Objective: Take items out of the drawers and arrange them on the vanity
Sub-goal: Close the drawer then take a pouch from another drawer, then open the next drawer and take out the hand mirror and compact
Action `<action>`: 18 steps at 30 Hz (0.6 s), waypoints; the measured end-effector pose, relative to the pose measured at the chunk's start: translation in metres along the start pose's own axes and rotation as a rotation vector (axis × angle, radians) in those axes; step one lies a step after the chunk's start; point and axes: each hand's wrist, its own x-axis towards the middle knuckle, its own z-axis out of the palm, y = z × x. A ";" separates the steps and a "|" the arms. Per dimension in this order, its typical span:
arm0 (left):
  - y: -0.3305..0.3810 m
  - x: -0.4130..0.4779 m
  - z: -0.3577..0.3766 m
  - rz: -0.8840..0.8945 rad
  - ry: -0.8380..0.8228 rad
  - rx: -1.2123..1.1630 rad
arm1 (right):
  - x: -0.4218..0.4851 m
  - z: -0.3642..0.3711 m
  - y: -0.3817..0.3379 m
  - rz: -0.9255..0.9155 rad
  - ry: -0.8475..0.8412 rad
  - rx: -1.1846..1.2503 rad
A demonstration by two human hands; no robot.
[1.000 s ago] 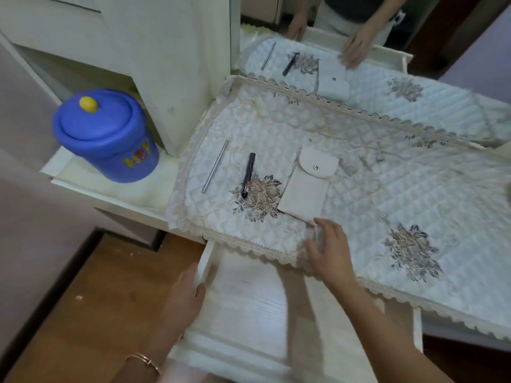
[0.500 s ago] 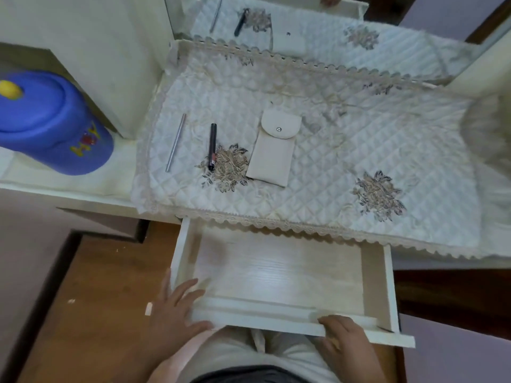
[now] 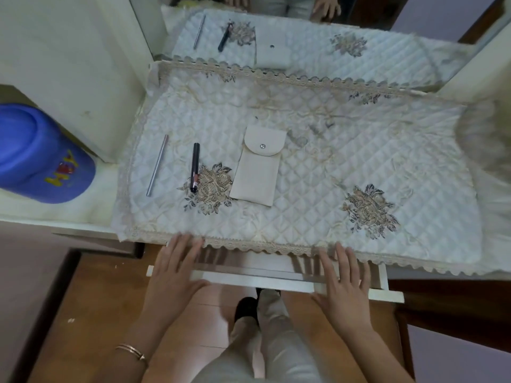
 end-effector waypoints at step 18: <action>0.029 0.057 -0.008 -0.176 0.107 0.067 | 0.067 -0.003 0.008 0.061 0.000 0.106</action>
